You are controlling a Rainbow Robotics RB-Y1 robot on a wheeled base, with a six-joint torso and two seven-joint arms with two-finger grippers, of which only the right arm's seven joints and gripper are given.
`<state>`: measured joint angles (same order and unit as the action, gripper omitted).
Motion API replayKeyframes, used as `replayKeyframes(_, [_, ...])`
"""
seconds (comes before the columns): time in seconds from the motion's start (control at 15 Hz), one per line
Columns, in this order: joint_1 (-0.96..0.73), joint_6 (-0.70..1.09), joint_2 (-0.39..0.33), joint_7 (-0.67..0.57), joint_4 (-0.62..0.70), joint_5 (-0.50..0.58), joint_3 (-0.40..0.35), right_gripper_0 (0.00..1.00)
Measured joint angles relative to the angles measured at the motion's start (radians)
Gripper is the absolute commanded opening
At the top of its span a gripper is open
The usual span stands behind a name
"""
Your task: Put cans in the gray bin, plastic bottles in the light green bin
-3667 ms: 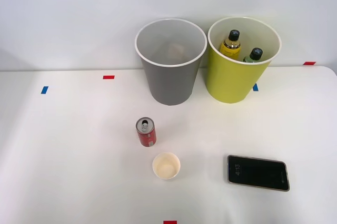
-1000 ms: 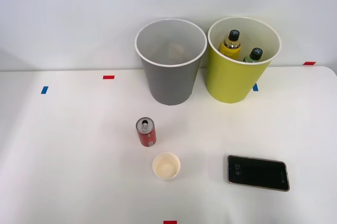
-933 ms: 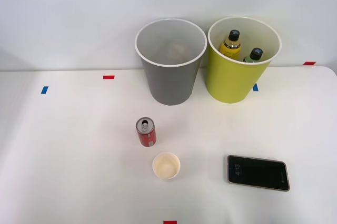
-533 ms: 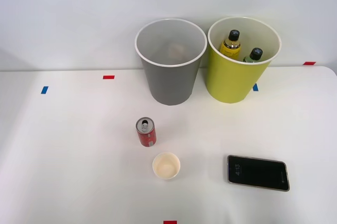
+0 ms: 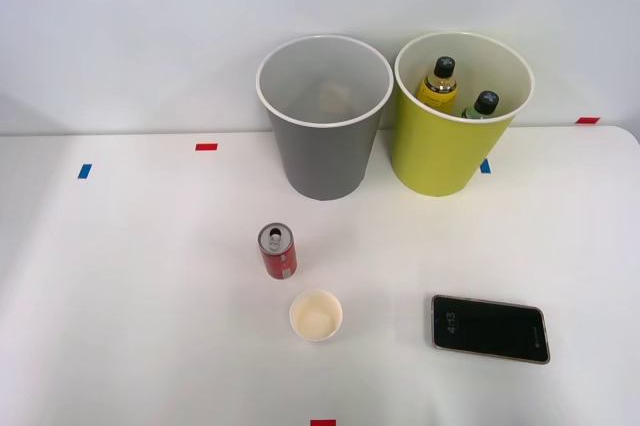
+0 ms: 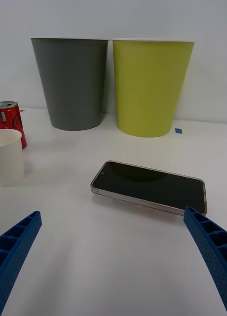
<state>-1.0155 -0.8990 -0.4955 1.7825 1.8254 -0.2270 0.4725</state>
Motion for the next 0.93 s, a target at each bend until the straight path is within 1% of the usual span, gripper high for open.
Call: replayKeyframes(0.93, [0.000,0.000,0.000,0.000,0.000,0.000,0.000,1.00])
